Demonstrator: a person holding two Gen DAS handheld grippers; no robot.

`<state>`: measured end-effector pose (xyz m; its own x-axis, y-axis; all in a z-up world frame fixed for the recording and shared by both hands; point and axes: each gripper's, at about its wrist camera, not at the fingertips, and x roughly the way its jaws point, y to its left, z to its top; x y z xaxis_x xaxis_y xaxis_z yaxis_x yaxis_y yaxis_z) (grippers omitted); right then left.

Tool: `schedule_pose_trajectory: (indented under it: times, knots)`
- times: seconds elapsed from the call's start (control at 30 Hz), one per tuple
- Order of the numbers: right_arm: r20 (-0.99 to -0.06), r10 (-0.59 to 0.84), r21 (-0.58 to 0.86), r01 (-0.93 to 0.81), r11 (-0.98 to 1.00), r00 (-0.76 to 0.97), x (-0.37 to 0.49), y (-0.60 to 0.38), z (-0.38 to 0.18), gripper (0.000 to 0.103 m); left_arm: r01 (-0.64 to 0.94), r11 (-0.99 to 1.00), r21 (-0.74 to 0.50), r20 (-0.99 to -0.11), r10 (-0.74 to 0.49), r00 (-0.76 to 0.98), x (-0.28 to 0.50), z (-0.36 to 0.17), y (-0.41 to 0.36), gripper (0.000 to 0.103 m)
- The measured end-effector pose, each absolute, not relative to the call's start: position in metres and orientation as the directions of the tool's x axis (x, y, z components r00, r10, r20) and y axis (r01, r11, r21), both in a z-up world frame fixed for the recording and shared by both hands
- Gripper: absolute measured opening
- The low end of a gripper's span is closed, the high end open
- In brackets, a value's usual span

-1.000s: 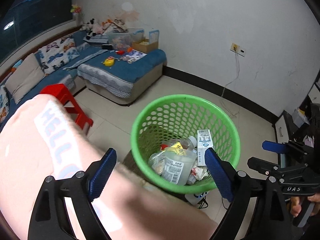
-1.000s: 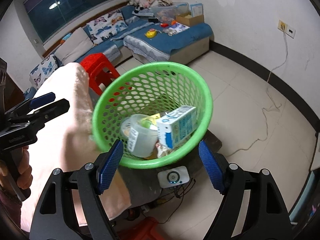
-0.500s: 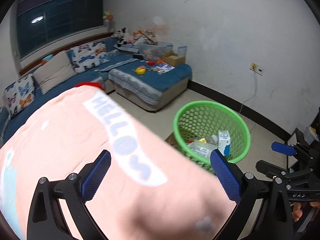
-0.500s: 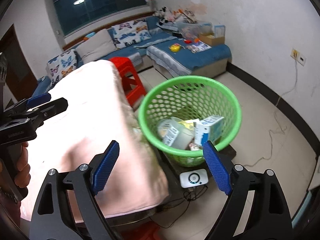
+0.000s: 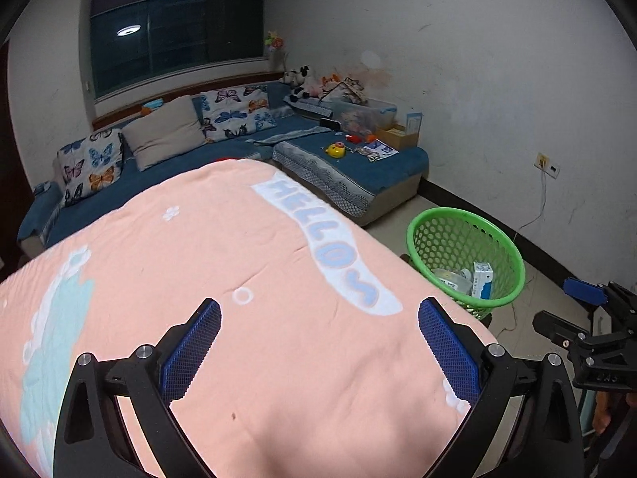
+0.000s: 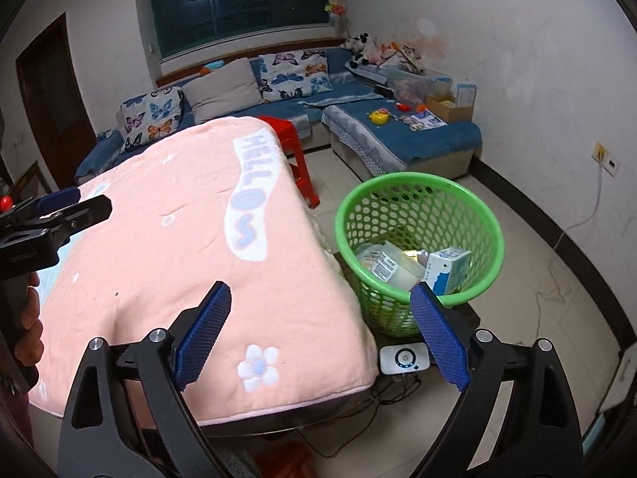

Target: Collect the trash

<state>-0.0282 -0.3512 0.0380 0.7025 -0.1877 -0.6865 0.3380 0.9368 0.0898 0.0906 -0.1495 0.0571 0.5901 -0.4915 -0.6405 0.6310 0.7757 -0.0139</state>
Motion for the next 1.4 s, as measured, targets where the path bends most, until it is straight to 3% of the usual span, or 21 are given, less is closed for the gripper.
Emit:
schedule_pose_trajectory:
  times: [0.57,1.4]
  knots:
    - [-0.642,-0.152,0.093,0.272,0.958,0.752,-0.038,-0.307,0.048,0.094,0.539,0.842,-0.019,-0.607,-0.438,0.663,0.057,0.056,-0.067,0.096]
    - [-0.619,-0.158,0.09,0.27,0.959,0.769,-0.056,-0.294,0.048,0.097,0.475,0.88,0.017,-0.571,-0.381,0.727,0.023,0.05,-0.057,0.096]
